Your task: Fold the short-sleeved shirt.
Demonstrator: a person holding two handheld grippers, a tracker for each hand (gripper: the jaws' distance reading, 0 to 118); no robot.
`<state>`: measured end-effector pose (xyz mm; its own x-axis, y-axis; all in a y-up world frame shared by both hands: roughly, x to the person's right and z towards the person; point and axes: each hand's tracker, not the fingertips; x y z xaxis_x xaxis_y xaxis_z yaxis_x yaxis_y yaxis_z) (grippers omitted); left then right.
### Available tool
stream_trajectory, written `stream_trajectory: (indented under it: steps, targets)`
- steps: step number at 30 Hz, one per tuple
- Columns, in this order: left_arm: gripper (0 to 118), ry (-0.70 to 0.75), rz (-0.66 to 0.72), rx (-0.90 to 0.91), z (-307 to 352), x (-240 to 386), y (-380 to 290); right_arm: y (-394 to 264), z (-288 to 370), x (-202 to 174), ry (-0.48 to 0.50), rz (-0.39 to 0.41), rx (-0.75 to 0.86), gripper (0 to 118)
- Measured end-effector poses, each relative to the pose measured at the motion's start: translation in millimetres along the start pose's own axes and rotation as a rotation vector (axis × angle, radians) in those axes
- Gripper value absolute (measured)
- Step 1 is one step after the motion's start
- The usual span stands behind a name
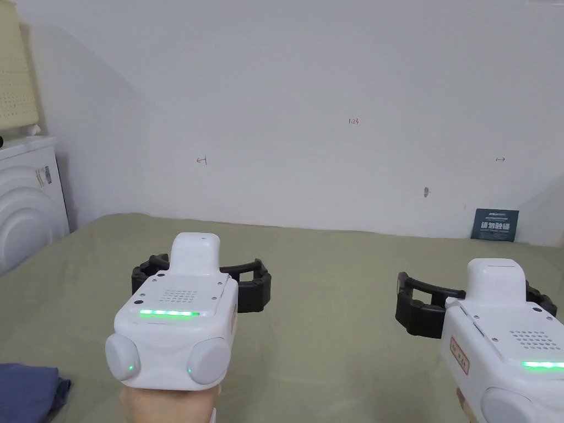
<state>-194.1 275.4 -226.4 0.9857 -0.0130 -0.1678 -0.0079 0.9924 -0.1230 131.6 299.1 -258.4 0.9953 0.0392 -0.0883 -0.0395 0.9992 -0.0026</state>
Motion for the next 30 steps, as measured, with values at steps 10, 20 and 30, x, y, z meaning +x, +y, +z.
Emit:
stream_trajectory:
  steps: [10,20,30]
  targets:
    - [118,0.008,-0.002,0.026,4,5,0,-3,2,5,-0.037,0.015,0.006,118]
    - [118,0.006,-0.007,0.032,5,5,-5,-8,-1,8,-0.063,0.044,0.002,118]
    - [118,0.013,-0.03,0.028,6,7,-6,-12,0,12,-0.069,0.013,-0.006,118]
